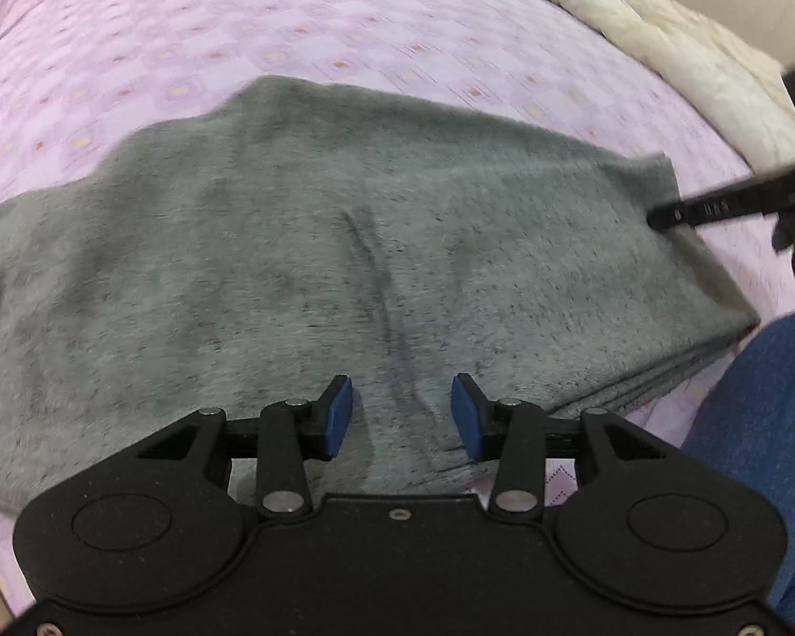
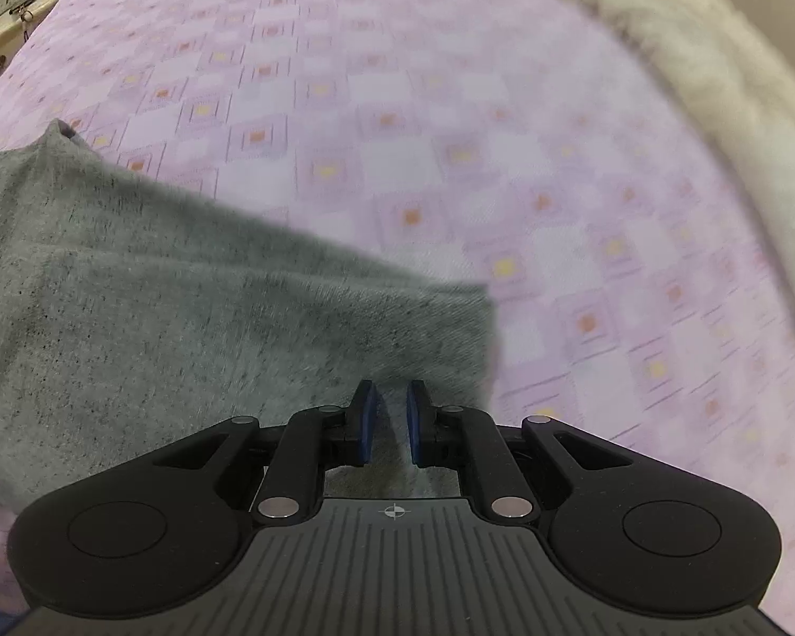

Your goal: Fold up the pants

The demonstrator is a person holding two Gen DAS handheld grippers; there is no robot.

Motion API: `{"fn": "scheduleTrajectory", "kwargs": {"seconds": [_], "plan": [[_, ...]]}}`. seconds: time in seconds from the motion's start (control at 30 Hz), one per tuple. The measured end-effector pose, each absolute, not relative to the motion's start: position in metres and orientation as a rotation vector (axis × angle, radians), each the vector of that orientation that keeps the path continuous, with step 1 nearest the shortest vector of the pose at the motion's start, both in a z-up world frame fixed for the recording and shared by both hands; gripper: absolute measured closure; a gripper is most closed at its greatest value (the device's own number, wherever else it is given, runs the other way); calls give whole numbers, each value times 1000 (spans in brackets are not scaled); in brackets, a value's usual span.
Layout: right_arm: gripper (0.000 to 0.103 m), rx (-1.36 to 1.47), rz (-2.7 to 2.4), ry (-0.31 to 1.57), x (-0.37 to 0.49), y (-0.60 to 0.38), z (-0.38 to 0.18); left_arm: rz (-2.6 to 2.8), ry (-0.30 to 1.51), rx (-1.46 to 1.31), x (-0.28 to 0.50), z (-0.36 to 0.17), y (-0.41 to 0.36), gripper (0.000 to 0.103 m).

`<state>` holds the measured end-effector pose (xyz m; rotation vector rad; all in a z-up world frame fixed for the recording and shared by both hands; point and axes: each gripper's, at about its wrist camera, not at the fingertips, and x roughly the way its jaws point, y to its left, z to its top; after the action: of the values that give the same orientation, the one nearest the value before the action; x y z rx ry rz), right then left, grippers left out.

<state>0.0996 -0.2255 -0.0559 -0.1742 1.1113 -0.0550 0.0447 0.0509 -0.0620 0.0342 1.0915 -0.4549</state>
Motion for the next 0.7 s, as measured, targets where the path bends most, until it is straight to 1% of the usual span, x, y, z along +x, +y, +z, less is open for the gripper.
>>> {"fn": "scheduleTrajectory", "kwargs": {"seconds": [0.07, 0.2, 0.27, 0.3, 0.4, 0.47, 0.57, 0.7], "plan": [[91, -207, -76, 1034, 89, -212, -37, -417, 1056, 33, 39, -55, 61, 52], [91, -170, 8, 887, 60, -166, 3, -317, 979, 65, 28, -41, 89, 51], [89, -85, 62, 844, 45, -142, 11, -267, 957, 57, 26, -40, 103, 49], [89, -31, 80, 833, 39, -132, 11, -240, 951, 49, 25, -39, 112, 46], [89, 75, 116, 853, 26, -103, -5, -161, 948, 11, 24, -41, 137, 44], [89, 79, 101, 865, 21, -88, -20, -126, 959, -31, 24, -43, 155, 44], [89, 73, 88, 938, 19, -69, -41, -80, 979, -82, 22, -50, 176, 44], [89, 66, 78, 947, 18, -64, -40, -46, 986, -143, 15, -59, 197, 42]]}}
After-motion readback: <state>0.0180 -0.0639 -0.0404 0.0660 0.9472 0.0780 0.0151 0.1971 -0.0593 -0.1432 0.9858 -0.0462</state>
